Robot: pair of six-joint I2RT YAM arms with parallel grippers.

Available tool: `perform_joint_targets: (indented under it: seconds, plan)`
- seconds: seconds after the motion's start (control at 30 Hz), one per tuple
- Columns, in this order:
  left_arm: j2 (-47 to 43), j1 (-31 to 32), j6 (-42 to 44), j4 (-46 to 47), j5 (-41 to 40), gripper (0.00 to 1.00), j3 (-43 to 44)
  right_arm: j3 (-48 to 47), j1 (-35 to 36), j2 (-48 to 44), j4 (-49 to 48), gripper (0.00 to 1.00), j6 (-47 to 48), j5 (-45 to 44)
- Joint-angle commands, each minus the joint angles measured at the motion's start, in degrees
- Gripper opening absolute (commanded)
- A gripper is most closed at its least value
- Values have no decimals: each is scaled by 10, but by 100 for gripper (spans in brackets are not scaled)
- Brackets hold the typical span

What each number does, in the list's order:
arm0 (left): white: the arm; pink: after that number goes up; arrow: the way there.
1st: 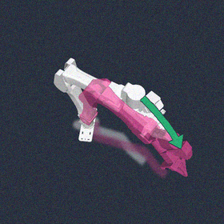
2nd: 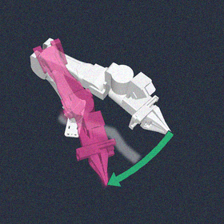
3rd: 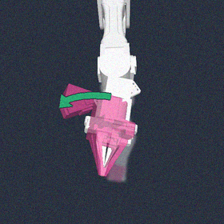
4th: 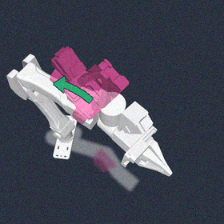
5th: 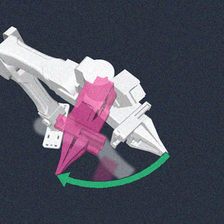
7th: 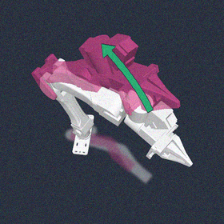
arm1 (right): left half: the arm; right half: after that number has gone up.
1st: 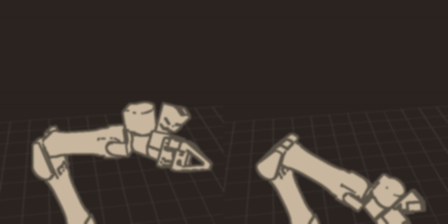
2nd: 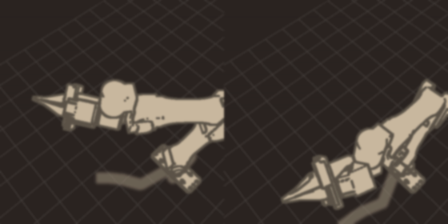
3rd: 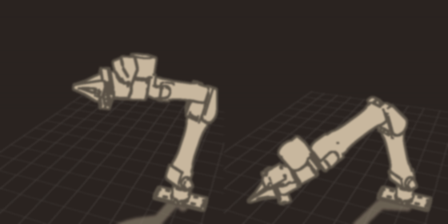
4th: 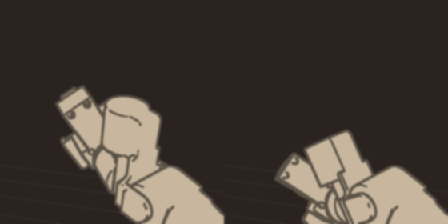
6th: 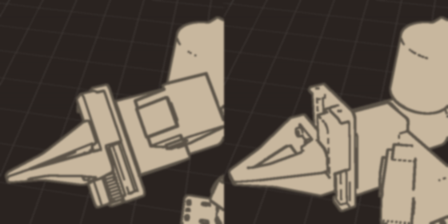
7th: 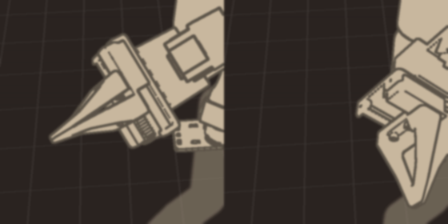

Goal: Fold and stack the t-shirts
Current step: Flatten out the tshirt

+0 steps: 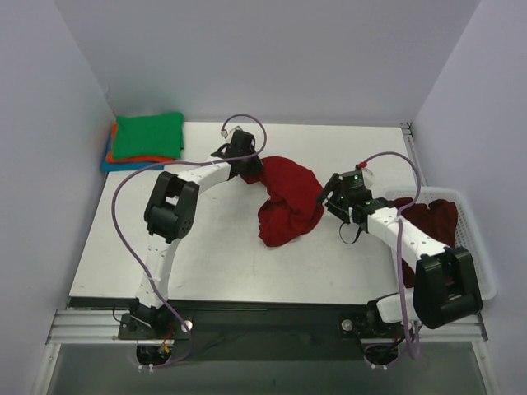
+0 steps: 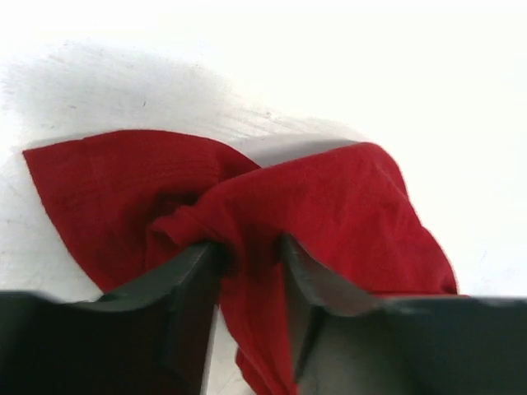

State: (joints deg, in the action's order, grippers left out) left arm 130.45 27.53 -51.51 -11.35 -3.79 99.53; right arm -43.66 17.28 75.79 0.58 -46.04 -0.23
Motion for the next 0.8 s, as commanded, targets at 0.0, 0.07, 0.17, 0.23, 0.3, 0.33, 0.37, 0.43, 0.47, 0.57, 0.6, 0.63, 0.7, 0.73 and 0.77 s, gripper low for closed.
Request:
perform_joint_targets:
  seconds: [0.0,0.07,0.17,0.23,0.3,0.33,0.37,0.43,0.47,0.57,0.6,0.63,0.7,0.73,0.77]
  plan:
    - [20,-4,-7,33,19,40,36,-28,-10,36,-43,68,-1,18]
    - [27,-5,-7,36,26,32,37,-34,-15,62,-61,66,-8,29]
    - [17,-6,-6,50,28,15,21,-38,-24,96,-107,63,-21,56]
    - [7,-6,-3,56,32,8,16,-48,-27,117,-129,55,-27,81]
    - [1,-7,8,57,33,7,11,-63,-27,148,-144,49,-42,95]
    - [-6,-7,11,56,33,6,9,-66,-27,156,-149,43,-48,107]
    - [-12,-7,12,56,33,3,7,-68,-25,167,-155,39,-53,110]
    - [-25,-7,25,54,33,0,-1,-72,-25,173,-163,30,-62,113]
    - [-29,-9,28,53,33,0,-4,-73,-23,177,-165,27,-63,113]
    - [-54,-12,42,50,34,0,-16,-71,-26,175,-161,10,-63,114]
    - [-62,-17,47,51,34,0,-21,-71,-27,169,-157,0,-64,114]
    - [-79,-19,51,47,34,0,-29,-73,-29,163,-149,0,-63,113]
    - [-113,-29,61,44,34,0,-42,-88,-36,135,-87,0,-51,92]
    - [-128,-33,65,42,34,0,-47,-119,-37,126,-58,0,-30,82]
    - [-142,-36,69,41,32,0,-61,-135,-37,106,-28,0,-17,60]
